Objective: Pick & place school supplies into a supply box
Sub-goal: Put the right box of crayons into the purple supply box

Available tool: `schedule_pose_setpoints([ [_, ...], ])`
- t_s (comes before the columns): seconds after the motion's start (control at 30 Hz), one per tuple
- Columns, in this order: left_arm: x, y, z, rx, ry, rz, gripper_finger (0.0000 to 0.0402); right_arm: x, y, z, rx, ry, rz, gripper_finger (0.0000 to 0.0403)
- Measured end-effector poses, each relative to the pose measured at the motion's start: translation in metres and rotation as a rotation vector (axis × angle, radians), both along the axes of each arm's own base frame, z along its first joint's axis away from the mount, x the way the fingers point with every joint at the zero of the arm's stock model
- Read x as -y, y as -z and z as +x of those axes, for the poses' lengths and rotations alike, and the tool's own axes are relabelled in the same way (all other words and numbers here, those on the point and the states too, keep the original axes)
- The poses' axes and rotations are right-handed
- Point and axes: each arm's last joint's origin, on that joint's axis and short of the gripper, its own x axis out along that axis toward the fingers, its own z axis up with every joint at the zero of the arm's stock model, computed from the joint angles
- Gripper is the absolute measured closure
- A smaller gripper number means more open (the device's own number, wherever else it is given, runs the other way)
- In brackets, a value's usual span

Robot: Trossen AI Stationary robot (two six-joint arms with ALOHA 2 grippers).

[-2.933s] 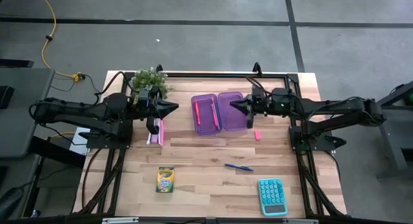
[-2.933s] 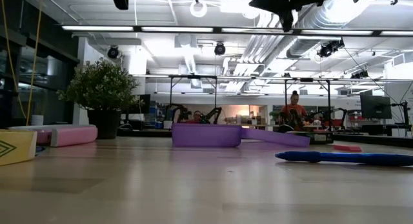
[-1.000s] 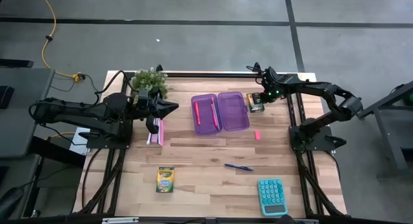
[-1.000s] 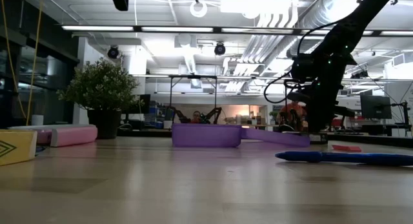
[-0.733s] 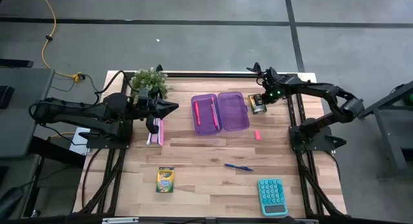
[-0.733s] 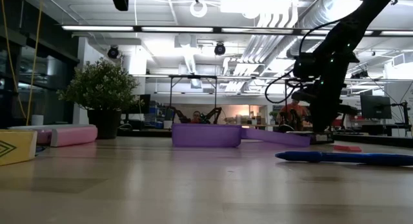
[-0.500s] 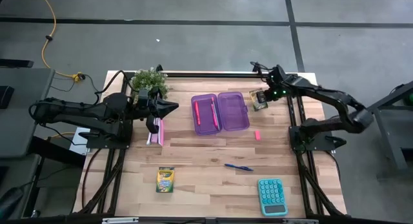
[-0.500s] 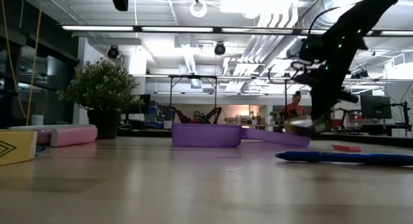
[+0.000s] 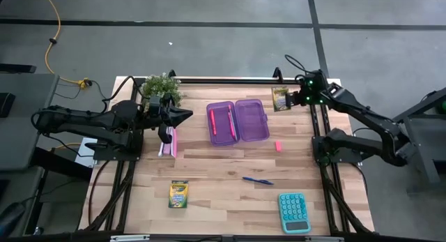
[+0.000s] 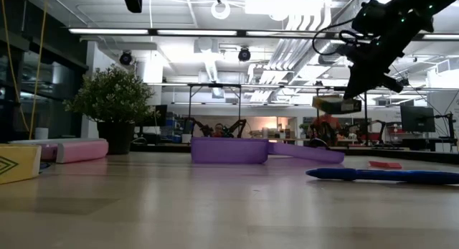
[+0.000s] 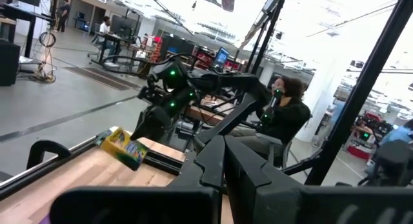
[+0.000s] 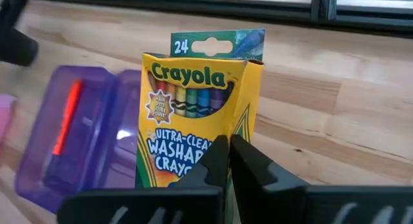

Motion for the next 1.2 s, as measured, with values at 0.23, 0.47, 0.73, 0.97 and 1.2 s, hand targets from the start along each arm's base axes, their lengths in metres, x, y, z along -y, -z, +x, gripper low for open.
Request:
schedule_pose_setpoints([
  [0.23, 0.000, 0.000, 0.000, 0.000, 0.001, -0.001, 0.0401, -0.005, -0.006, -0.003, 0.040, 0.004, -0.019, 0.0403],
  [0.47, 0.000, 0.000, 0.000, 0.000, 0.001, -0.002, 0.0401, -0.008, -0.010, -0.006, 0.059, 0.002, -0.039, 0.0403],
  [0.73, 0.000, 0.000, 0.000, 0.002, 0.002, -0.009, 0.0401, -0.009, -0.021, -0.004, 0.167, -0.028, -0.083, 0.0403],
  [0.97, 0.000, 0.000, 0.000, 0.002, 0.002, -0.009, 0.0401, -0.013, -0.029, 0.000, 0.242, -0.054, -0.120, 0.0403],
  [1.2, 0.000, 0.000, 0.000, 0.002, 0.002, -0.009, 0.0401, -0.021, -0.033, 0.011, 0.283, -0.099, -0.129, 0.0403],
])
